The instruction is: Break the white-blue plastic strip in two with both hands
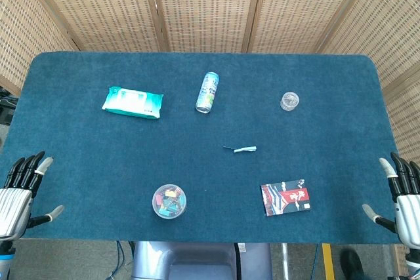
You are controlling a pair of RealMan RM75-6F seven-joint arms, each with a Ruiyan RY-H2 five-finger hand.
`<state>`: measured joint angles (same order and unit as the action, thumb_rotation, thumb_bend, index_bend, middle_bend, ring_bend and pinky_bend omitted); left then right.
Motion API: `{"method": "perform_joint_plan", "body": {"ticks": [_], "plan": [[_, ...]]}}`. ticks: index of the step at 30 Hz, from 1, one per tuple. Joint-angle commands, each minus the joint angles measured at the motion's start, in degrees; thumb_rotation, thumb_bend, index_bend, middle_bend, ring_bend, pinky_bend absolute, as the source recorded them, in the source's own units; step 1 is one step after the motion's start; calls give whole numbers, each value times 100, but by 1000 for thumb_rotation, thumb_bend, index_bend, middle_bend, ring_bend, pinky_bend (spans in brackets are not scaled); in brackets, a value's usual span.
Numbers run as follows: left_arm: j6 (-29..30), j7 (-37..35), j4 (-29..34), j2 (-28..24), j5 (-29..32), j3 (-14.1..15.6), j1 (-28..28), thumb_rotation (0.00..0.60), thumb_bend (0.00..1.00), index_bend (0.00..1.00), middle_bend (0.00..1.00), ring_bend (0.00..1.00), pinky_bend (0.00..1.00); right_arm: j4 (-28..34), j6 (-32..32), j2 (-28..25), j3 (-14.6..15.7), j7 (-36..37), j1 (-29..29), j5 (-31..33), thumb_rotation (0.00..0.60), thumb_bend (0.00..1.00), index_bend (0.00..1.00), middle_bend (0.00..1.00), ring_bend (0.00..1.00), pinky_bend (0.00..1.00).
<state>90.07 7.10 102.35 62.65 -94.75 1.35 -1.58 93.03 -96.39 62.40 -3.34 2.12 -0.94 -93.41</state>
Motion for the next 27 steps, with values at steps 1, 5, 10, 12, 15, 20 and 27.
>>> {"method": "perform_joint_plan", "body": {"ticks": [1, 5, 10, 12, 15, 20, 27], "plan": [[-13, 17, -4, 6, 10, 0, -2, 600, 0, 0, 0, 0, 0, -4, 39, 4, 9, -13, 18, -9, 600, 0, 0, 0, 0, 0], [-32, 63, -14, 39, 52, -32, -17, 600, 0, 0, 0, 0, 0, -21, 306, 30, -18, -98, 217, -77, 600, 0, 0, 0, 0, 0], [-104, 133, 13, 74, 249, -137, -61, 600, 0, 0, 0, 0, 0, 19, 1164, 2, -270, -384, 917, -103, 600, 0, 0, 0, 0, 0], [-130, 233, 24, 114, 313, -178, -81, 600, 0, 0, 0, 0, 0, 45, 1540, -8, -438, -512, 1260, -72, 600, 0, 19, 0, 0, 0], [-172, 410, 21, 194, 386, -223, -112, 600, 0, 0, 0, 0, 0, 20, 2139, 59, -691, -610, 1803, 21, 600, 0, 105, 0, 0, 0], [-266, 607, 25, 287, 565, -300, -163, 600, 0, 0, 0, 0, 0, -358, 3347, 497, -1016, -513, 2678, 608, 600, 9, 272, 0, 0, 0], [-416, 770, 2, 372, 823, -395, -242, 600, 0, 0, 0, 0, 0, -1325, 4584, 1488, -1180, -611, 3505, 1539, 600, 155, 338, 0, 0, 0]]}}
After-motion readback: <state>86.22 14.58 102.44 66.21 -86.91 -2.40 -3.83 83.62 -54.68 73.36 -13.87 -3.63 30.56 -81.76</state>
